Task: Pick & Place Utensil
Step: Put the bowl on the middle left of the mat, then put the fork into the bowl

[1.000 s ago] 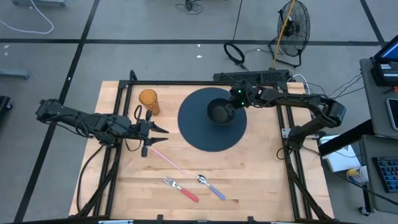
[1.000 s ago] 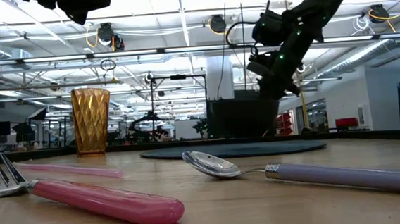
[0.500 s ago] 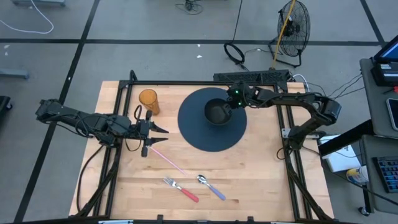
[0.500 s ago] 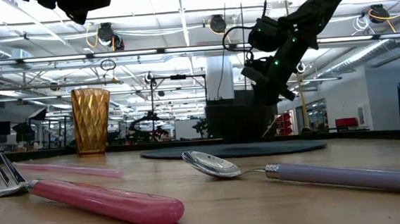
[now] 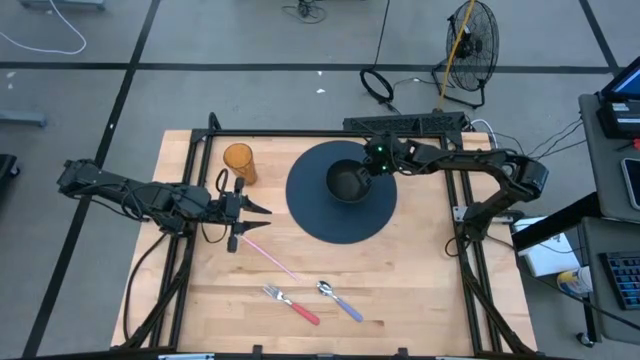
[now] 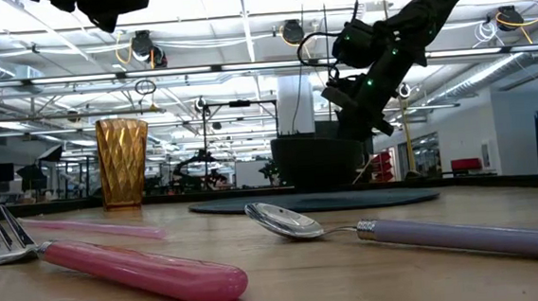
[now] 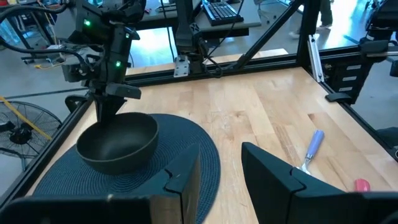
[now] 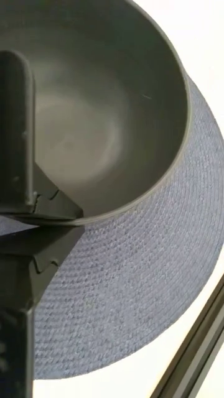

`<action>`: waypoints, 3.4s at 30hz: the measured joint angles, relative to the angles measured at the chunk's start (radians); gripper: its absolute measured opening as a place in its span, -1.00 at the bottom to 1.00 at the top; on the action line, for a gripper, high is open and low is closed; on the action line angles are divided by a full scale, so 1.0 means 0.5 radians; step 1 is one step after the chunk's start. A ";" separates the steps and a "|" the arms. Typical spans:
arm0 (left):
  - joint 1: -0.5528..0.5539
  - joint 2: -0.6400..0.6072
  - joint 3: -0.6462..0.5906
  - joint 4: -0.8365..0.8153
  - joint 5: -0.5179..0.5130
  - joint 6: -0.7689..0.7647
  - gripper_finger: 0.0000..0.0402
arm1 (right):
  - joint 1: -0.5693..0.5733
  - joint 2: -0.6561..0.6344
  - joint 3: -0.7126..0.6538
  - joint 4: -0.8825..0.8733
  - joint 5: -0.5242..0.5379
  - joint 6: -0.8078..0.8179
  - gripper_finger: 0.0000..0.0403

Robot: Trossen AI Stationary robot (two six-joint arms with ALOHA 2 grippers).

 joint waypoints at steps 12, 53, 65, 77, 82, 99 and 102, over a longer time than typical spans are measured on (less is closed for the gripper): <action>0.002 0.000 0.000 0.004 -0.002 0.031 -0.39 | 0.022 0.201 0.015 0.378 -0.130 0.054 -0.95; 0.002 0.000 0.000 0.002 -0.001 0.010 -0.39 | 0.167 0.342 0.436 -0.001 -0.092 -0.027 -0.95; 0.002 0.000 0.000 0.002 -0.001 0.013 -0.39 | 0.160 0.491 0.439 -0.014 -0.092 -0.003 -0.95; 0.002 0.000 0.000 -0.001 0.000 0.011 -0.39 | 0.152 0.493 0.439 0.045 -0.114 -0.032 -0.86; 0.002 0.000 0.000 -0.002 0.000 0.010 -0.39 | 0.152 0.493 0.439 0.125 -0.210 -0.047 -0.69; 0.002 0.000 0.000 -0.077 0.001 -0.017 -0.39 | 0.136 0.491 0.439 0.110 -0.191 -0.081 -0.48; 0.002 0.000 0.000 -0.078 0.001 -0.032 -0.39 | 0.135 0.465 0.439 0.092 -0.153 -0.117 -0.44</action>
